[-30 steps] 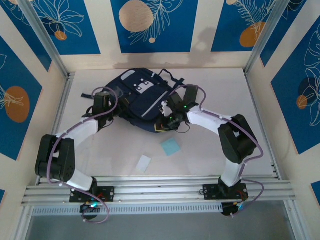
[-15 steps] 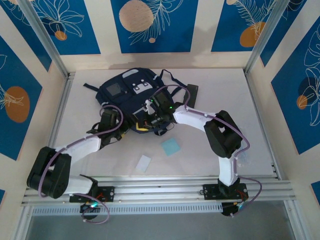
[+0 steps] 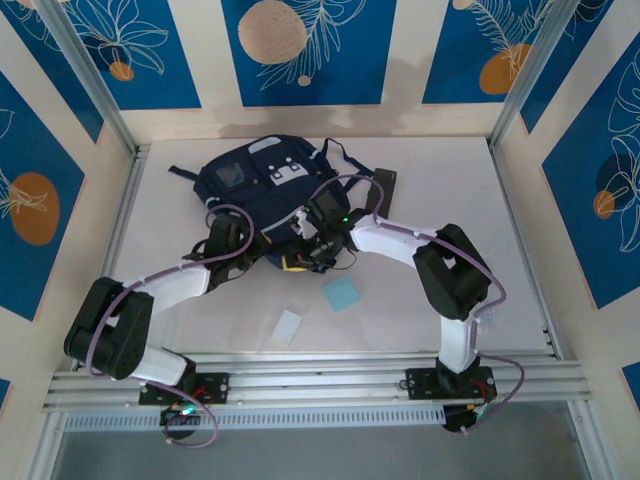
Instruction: Pack books, pencil case, and school supplies into a backpack
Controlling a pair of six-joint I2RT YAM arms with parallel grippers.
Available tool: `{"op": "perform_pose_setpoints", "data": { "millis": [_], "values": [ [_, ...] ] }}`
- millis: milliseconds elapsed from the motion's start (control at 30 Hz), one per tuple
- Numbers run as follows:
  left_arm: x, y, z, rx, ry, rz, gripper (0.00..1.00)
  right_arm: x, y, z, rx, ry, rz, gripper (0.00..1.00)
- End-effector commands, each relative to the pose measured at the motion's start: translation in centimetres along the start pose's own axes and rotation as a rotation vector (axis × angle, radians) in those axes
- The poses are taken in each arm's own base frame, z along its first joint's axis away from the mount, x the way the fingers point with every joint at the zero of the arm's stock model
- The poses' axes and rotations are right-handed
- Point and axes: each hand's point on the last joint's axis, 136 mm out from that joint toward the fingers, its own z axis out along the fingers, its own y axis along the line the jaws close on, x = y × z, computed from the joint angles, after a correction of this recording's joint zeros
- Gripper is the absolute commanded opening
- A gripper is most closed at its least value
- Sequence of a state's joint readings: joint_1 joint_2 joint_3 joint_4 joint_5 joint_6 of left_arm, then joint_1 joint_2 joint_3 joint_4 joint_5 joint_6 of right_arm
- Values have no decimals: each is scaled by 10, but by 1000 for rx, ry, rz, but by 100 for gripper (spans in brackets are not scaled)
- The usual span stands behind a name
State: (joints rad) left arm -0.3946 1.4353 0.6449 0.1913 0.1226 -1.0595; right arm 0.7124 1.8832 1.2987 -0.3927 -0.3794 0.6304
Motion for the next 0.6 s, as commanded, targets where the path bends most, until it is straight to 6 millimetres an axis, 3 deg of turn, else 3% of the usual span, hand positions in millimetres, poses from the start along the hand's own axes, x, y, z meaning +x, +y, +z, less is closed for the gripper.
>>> {"op": "perform_pose_setpoints", "data": {
  "millis": [0, 133, 367, 467, 567],
  "values": [
    [-37, -13, -15, 19, -114, 108, 0, 51, -45, -31, 158, 152, 43, 0],
    [-39, -3, -28, -26, -90, 173, 0, 53, -88, -58, 292, 129, 93, 0],
    [-30, 9, -41, -89, 9, 295, 0, 14, -145, -117, 579, -4, 116, 0],
    [-38, 16, -44, -116, 5, 305, 0, -2, -158, -139, 684, -43, 101, 0],
    [-52, 17, -44, -133, -29, 311, 0, -15, -155, -147, 712, -67, 75, 0]
  ]
}}
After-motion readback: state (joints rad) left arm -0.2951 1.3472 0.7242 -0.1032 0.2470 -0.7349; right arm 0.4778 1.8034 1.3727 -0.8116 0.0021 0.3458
